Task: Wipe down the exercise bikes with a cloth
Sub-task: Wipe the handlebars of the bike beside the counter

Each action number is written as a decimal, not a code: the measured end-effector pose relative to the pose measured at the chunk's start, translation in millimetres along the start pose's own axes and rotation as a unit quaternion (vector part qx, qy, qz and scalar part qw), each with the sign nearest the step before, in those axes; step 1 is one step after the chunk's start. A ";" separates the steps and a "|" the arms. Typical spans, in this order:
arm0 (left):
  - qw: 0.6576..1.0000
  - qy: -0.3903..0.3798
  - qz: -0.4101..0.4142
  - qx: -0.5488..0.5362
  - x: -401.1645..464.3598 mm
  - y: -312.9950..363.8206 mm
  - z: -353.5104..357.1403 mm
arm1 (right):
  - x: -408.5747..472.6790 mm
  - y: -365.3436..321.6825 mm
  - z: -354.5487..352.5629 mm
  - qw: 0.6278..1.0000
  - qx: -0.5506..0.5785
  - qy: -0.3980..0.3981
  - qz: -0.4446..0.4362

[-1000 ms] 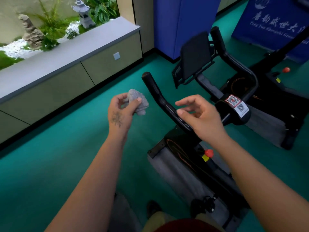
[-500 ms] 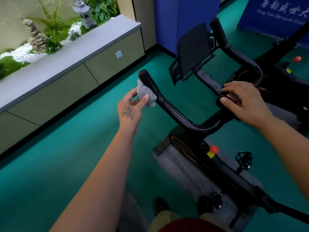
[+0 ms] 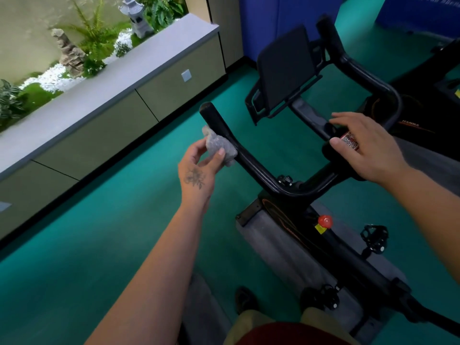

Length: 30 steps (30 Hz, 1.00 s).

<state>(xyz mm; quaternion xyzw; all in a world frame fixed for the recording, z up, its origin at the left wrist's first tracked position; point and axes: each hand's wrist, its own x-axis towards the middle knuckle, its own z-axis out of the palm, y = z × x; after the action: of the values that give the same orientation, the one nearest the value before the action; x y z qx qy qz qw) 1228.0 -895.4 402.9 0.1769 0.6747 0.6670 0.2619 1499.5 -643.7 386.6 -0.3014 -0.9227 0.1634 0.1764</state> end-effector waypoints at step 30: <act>0.999 0.025 -0.032 -0.003 -55.6 -45.4 37.9 | -3.7 5.3 3.6 0.999 0.022 0.031 -0.012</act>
<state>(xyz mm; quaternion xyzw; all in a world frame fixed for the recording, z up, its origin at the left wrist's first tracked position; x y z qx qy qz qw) 1299.9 -899.6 365.4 0.1379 0.6843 0.6647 0.2663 1503.4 -642.6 380.4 -0.2917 -0.9164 0.1720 0.2133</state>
